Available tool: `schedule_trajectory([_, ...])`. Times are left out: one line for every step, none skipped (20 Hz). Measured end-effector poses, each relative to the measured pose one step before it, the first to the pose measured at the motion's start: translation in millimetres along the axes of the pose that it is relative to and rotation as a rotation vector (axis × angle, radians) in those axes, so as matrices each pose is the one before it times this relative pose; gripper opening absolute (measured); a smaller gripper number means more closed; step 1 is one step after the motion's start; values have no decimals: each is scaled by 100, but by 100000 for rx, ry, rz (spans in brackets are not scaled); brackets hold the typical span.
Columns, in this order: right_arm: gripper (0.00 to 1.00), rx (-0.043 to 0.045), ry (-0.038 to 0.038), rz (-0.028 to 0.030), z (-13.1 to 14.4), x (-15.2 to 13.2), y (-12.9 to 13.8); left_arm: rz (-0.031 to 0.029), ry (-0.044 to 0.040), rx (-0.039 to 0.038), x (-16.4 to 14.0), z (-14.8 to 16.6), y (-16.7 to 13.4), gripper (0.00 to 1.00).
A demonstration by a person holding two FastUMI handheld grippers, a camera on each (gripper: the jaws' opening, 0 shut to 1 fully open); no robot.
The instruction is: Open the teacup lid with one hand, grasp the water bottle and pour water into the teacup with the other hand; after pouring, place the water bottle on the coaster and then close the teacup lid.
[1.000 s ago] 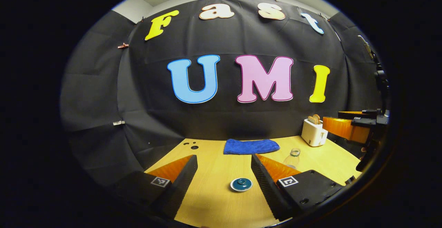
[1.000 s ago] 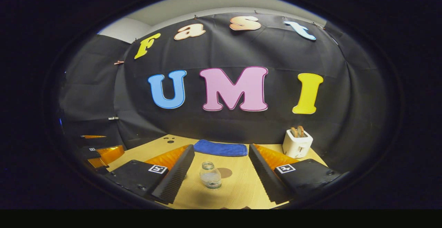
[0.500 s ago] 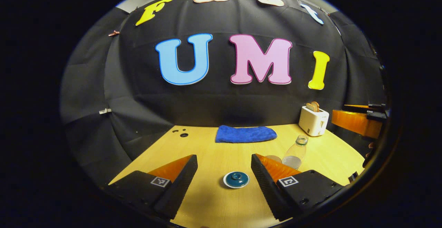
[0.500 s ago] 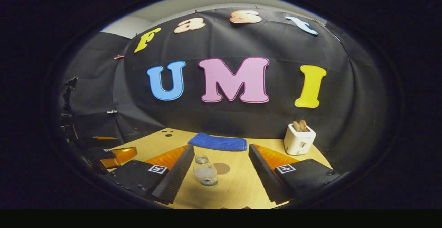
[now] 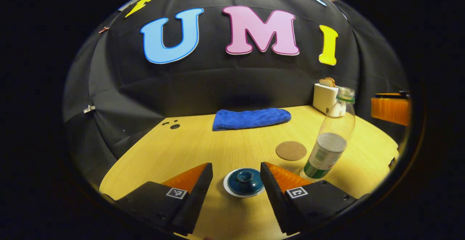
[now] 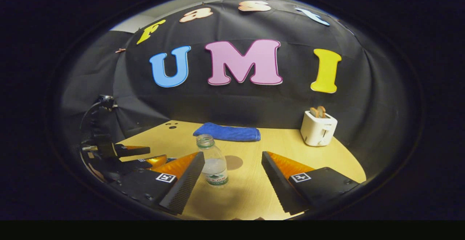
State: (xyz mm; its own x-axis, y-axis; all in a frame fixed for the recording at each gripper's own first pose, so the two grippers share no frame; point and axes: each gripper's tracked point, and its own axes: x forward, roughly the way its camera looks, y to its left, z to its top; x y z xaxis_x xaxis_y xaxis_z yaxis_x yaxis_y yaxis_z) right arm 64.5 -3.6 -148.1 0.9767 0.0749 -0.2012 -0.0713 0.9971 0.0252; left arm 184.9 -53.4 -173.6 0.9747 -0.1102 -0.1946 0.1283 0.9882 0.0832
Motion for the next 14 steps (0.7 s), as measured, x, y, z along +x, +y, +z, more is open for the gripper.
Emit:
schedule_trajectory([98,252,655,64,-623,296,242,-643,-52,1119,596,-498,-195,80])
schedule_trajectory([98,-337,1254,69,-683,333,196,-784,-334,990,460,-253,-265,77])
schedule_trajectory([98,-239,1257,-196,-663,311,140,-686,154,596,380,-383,-280,71])
schedule_trajectory([98,437,760,116,-371,182,194,-828,-145,125,281,-156,-270,70])
schedule_trajectory([98,448,372,150,-227,156,168,-813,-308,48,322,16,-314,69])
schedule_trajectory([98,206,286,-2,-120,191,160,-574,131,168,254,-147,-181,69])
schedule_trajectory([98,-11,175,118,-146,39,183,48,267,290,235,-302,-37,67])
schedule_trajectory([98,-128,114,-38,-55,133,129,160,477,-21,168,-223,34,66])
schedule_trajectory([98,-188,-103,156,-53,87,47,-136,670,-552,30,-186,25,67])
schedule_trajectory([98,-336,54,35,-102,219,12,-103,-96,-936,21,-162,-91,65])
schedule_trajectory([98,-283,226,118,-151,123,-72,-110,-358,-517,-84,102,-81,52])
schedule_trajectory([98,-159,125,127,-145,169,149,-61,62,19,-8,-24,-44,51])
schedule_trajectory([98,-46,-184,156,-28,169,23,-254,-22,-122,160,-114,4,50])
schedule_trajectory([98,-94,-194,358,-82,154,75,-255,-65,105,55,-4,-34,49])
